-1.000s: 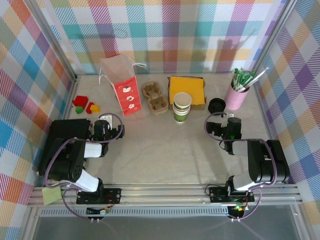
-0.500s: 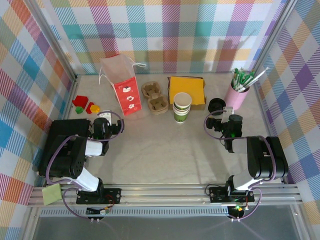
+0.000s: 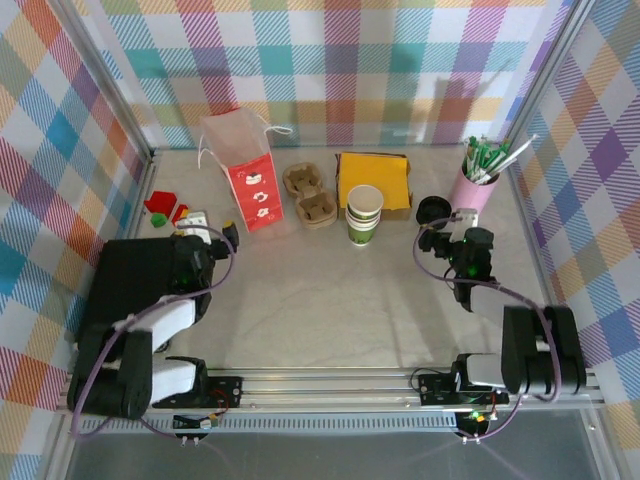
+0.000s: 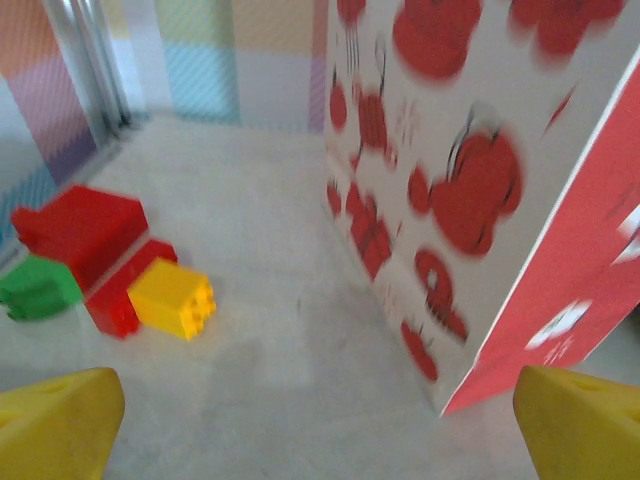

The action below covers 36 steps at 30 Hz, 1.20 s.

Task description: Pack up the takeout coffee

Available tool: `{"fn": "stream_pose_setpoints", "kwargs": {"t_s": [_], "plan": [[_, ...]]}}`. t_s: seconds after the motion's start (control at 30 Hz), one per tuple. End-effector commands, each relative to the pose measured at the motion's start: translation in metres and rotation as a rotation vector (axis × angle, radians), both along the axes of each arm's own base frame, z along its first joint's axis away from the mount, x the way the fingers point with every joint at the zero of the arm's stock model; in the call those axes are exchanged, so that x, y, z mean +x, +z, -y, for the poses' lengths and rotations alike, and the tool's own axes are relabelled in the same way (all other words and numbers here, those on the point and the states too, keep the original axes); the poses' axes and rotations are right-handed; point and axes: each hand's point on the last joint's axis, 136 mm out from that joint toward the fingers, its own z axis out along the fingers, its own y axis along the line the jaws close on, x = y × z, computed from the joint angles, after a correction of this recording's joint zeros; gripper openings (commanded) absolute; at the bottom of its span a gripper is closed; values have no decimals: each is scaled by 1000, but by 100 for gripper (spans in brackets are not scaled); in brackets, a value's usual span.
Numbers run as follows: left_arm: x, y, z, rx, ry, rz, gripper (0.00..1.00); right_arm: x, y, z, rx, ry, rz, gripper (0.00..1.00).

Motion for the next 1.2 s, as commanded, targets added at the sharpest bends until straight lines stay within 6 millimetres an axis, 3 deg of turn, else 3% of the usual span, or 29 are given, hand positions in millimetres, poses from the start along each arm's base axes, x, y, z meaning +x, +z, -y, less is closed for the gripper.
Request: {"fn": "stream_pose_setpoints", "kwargs": {"t_s": [0.0,0.17,0.3,0.43,0.57,0.73,1.0,1.17], "plan": [[-20,14,-10,-59,91,-44,100,-13,15,12,83,-99,-64,99],[-44,48,-13,-246,185,-163,100,-41,53,11,322,-215,-169,99],[-46,72,25,-293,1,-198,100,-50,80,-26,448,-50,-276,99],[-53,87,57,-408,-130,-237,100,-48,90,-49,547,-15,-429,99],[-54,92,89,-431,-249,-323,100,-44,92,-79,431,-4,-589,100],[-57,96,122,-450,-379,-393,99,-31,96,-114,304,22,-661,96],[-62,108,165,-492,-602,-431,99,2,84,-133,238,-20,-686,88],[-62,116,175,-511,-645,-421,98,18,74,-144,210,-26,-713,82]]}}
